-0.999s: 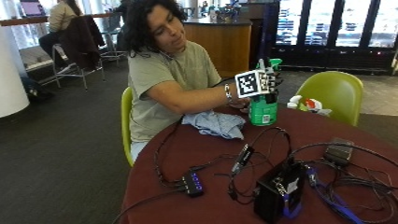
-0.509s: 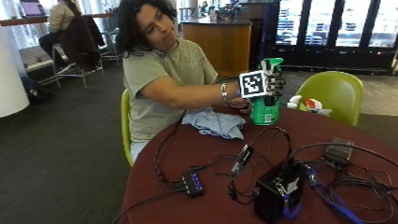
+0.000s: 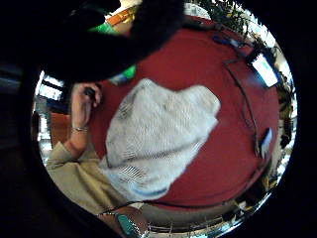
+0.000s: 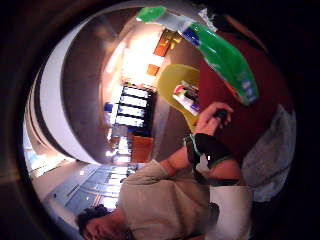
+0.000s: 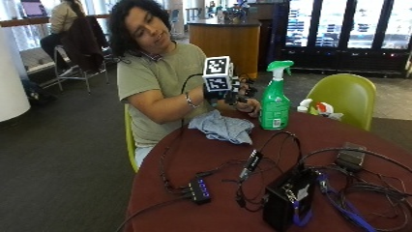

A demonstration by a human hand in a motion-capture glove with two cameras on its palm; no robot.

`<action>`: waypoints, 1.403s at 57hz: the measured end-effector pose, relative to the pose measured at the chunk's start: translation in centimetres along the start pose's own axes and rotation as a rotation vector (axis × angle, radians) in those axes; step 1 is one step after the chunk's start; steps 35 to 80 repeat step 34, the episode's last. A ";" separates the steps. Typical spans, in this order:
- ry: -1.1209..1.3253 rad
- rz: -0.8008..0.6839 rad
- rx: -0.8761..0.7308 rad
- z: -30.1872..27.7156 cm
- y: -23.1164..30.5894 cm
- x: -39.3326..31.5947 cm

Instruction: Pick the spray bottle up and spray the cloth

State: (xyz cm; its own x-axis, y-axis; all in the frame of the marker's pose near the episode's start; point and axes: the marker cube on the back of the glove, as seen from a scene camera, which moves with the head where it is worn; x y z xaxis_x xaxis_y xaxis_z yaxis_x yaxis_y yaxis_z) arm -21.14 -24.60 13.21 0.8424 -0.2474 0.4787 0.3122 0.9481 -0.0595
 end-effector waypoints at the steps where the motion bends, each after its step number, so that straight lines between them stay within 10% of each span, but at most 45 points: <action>1: 0.018 0.004 -0.001 0.0 0.4 0.0; 25: 0.375 0.067 0.033 0.8 6.1 0.5; 80: 0.381 0.047 0.037 1.6 6.2 0.8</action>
